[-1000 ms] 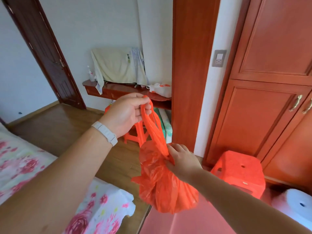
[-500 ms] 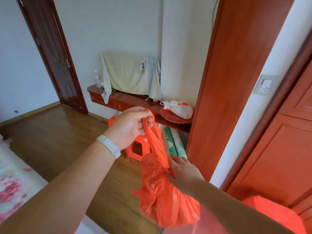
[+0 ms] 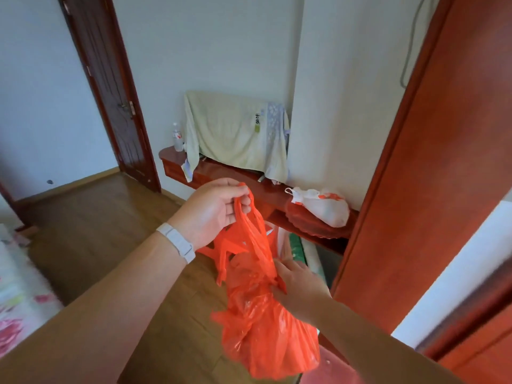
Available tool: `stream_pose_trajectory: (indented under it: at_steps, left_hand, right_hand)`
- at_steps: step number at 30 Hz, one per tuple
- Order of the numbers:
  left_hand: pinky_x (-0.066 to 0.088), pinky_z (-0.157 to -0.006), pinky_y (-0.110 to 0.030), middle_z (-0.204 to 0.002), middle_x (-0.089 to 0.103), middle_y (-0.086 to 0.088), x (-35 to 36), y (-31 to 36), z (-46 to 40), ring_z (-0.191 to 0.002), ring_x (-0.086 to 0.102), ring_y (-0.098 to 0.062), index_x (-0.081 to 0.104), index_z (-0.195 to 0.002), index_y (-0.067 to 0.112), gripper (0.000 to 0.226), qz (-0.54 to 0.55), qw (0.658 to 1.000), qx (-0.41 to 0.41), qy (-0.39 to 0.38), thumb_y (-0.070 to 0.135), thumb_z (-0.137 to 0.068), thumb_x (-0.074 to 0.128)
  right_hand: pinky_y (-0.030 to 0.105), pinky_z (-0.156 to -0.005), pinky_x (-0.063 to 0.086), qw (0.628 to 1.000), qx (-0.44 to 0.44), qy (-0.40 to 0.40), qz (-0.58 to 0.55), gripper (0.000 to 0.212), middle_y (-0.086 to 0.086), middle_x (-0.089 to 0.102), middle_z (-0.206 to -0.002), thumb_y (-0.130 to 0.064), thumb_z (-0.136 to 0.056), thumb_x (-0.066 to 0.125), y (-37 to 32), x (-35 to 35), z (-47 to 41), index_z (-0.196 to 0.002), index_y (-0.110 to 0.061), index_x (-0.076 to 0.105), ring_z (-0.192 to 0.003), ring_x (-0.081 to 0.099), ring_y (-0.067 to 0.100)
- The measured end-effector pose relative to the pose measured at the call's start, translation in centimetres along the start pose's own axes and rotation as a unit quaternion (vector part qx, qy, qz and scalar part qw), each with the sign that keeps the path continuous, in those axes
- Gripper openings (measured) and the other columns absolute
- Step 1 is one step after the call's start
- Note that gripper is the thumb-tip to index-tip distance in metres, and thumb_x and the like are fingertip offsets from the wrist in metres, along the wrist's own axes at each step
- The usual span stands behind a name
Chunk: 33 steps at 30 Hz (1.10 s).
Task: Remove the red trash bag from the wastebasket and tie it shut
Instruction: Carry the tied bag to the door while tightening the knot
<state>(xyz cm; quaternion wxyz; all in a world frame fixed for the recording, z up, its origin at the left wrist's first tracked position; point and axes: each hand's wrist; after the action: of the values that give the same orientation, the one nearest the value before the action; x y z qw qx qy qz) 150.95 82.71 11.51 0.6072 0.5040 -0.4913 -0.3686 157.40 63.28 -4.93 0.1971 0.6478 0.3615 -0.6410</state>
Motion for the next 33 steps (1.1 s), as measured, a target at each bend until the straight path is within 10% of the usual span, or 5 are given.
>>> stream_pose_trajectory:
  at_steps: [5,15,33]
  left_hand:
    - [0.047,-0.08,-0.034,-0.069,0.062,-0.003,-1.0,-0.5,-6.9,-0.07,0.063,-0.019,0.057,-0.084,0.012,0.004,-0.032,0.997,-0.003,0.066,0.011,-0.087,0.06]
    - [0.05,-0.065,-0.028,-0.065,0.064,-0.003,-1.9,1.0,-16.8,-0.061,0.06,-0.017,0.06,-0.076,0.014,0.011,-0.036,0.986,0.024,0.161,0.01,-0.086,0.06]
    - [0.047,-0.06,-0.026,-0.067,0.062,-0.006,-24.5,4.7,-25.9,-0.059,0.059,-0.017,0.061,-0.075,0.012,0.014,-0.035,0.98,0.046,0.191,0.008,-0.087,0.058]
  right_hand:
    - [0.051,-0.106,0.035,0.998,-0.056,-0.009,-0.021,0.058,-0.002,0.053,-0.133,-0.056,-0.084,0.035,4.0,2.5,-8.8,-0.136,-0.029,0.036,-0.125,0.046,0.027]
    - [0.042,-0.092,0.05,0.976,-0.197,0.005,-0.094,0.047,0.009,0.063,-0.114,-0.031,-0.079,0.062,8.0,2.7,-23.7,-0.123,-0.016,0.054,-0.106,0.057,0.033]
    - [0.034,-0.086,0.048,0.967,-0.244,0.013,-0.07,0.044,0.002,0.063,-0.11,-0.034,-0.08,0.058,-7.0,9.7,-45.9,-0.12,-0.017,0.056,-0.104,0.057,0.024]
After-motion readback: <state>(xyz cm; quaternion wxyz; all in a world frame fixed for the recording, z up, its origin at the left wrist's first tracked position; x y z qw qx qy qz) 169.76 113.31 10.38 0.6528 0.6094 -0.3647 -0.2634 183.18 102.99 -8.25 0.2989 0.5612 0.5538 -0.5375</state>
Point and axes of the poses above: each hand's wrist, its own z-axis away from the middle knuckle, its own x-axis out of the palm, y = z × x
